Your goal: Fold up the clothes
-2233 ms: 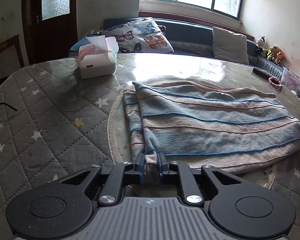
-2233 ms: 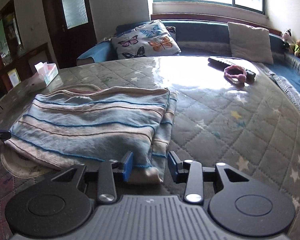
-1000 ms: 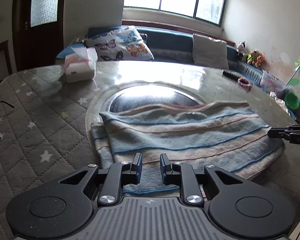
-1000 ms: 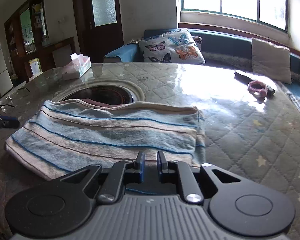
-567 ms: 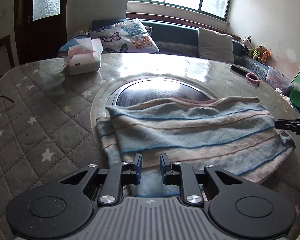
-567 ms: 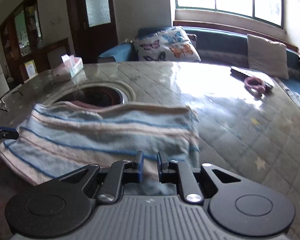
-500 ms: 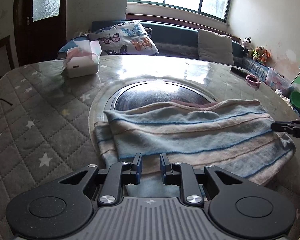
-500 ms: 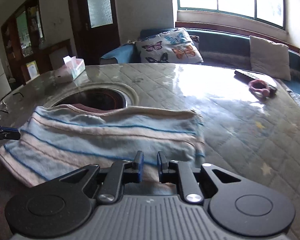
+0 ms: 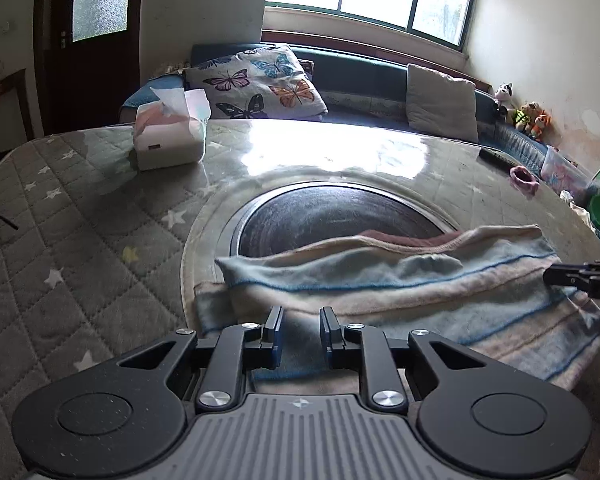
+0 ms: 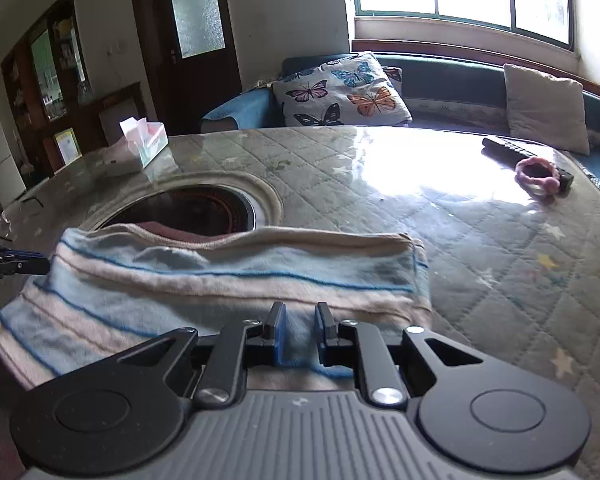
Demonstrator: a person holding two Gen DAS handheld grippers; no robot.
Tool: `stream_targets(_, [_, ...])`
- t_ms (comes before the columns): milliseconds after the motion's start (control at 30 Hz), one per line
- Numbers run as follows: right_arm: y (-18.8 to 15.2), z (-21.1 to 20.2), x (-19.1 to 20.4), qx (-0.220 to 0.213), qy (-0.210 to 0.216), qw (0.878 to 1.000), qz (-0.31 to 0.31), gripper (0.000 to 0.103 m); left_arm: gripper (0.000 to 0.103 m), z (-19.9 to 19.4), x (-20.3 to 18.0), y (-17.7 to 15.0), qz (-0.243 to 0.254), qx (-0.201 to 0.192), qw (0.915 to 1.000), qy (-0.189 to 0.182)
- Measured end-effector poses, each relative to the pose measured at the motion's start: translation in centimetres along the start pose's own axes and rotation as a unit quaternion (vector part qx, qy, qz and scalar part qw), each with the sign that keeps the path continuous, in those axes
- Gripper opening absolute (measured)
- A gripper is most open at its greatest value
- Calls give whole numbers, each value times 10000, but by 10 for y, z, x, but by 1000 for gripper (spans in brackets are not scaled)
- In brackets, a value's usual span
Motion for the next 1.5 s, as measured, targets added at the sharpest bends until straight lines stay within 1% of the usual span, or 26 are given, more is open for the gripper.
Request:
stream_targets(167, [1,10,-1,9,56,9999,85,15,20,19,13,4,-32,85,9995,310])
stream_targets(233, [3,6,-3,-5,51,10000,86,15,20,17,14,8,-96,67,9996,274])
stream_targets(367, [11,3,-7,-93,-56,9999,12,15,21,8,3,16,-97,-127,9999,18])
stream_targets(467, [14,10,-16,-75,-129,9998,149,15,22,13,-7,17,79,-141,9998,-102])
stream_targets(567, [11,25,-29,63,-175,9990,404,14,22,30,-3,15,148,36,9998,104])
stream_targets(600, [14,24,-32,33,-194,9989,428,14,21,35,1,15,114,85,9998,171])
stream_targets(633, [16,23,-35,2,-213,9988,452,14,20,36,5,15,68,95,9998,160])
stream_targets(767, [25,24,-48,-99,-289,9981,528,14,20,38,7,15,50,82,9998,174])
stream_targets(833, [29,32,-53,-61,-373,9979,522,14,20,39,8,16,58,68,9998,187])
stream_targets(933, [28,48,-62,106,-489,9968,616,13,20,39,8,17,36,74,9998,187])
stream_targets(1000, [29,46,-62,45,-479,9969,615,13,21,38,8,18,39,77,9998,198])
stream_targets(1033, [30,44,-63,15,-474,9970,614,14,23,37,8,18,35,71,9998,193])
stream_targets(1067, [30,43,-63,-15,-471,9970,612,16,29,35,6,18,43,50,9998,187])
stream_targets(1100, [30,37,-63,-46,-484,9970,597,18,32,33,5,18,51,29,9998,181])
stream_targets(1133, [30,31,-64,-74,-497,9970,582,22,38,32,3,18,63,5,9998,173])
stream_targets(1167, [28,25,-64,-78,-506,9970,579,27,40,30,0,18,82,-21,9998,158])
stream_targets(1233, [21,14,-66,-55,-496,9970,596,33,42,26,-4,16,85,-33,9999,111])
stream_targets(1367, [-1,-3,-69,93,-458,9965,699,35,51,18,-15,11,79,-51,10000,-7])
stream_targets(1433, [-10,-8,-69,133,-493,9959,750,39,55,13,-22,7,81,-51,9999,-69])
stream_targets(1500, [-16,-8,-71,148,-464,9950,876,39,58,10,-28,2,90,-32,9999,-102])
Point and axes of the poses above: each gripper's, at about its wrist camera, not at the fingertips, and z roughly the way its jaws point, x to its left, y to its top, the point moved 3 cm from there along z, roughly the way its jaws point, and after that the axes turned 13 degrees about -z, right-handed, at the moved point
